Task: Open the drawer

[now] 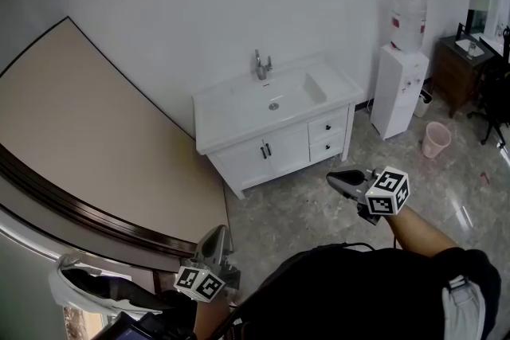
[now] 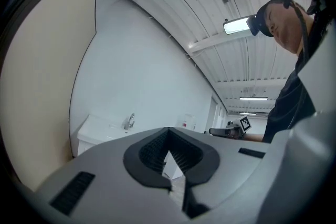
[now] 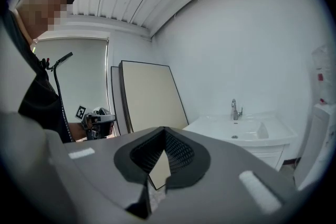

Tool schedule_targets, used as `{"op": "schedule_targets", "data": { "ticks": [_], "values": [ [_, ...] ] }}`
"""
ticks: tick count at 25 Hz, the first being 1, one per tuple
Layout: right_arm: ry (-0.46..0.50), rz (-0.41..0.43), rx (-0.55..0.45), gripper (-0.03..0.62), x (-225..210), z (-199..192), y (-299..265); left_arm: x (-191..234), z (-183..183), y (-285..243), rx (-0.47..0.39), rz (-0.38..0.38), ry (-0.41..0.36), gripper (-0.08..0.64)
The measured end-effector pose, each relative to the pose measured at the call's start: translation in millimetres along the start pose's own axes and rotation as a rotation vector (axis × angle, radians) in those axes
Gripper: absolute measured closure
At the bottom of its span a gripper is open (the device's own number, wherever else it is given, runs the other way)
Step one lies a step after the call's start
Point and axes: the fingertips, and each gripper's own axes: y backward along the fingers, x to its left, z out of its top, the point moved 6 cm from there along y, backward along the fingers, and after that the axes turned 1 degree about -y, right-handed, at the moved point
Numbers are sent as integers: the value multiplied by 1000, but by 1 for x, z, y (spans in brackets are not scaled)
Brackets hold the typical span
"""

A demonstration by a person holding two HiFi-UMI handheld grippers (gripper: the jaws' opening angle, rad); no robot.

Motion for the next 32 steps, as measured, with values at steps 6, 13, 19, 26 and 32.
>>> {"op": "schedule_targets", "data": {
  "ticks": [6,13,19,26,32],
  "values": [
    [13,50,-20,594,-80,21,-1,-16,4,-63,-27,54,-24,568],
    [27,102,-19,594,-171,43,13,-44,3,-146,-52,97,-26,568],
    [6,124,-6,594,-232,42,15,-53,-8,-201,-36,120,-15,568],
    [-34,108,9,594,-274,36,-4,-32,-7,-240,-5,119,-12,568],
    [-25,56,14,594,-288,47,-44,24,-1,-275,-14,43,13,568]
  ]
}}
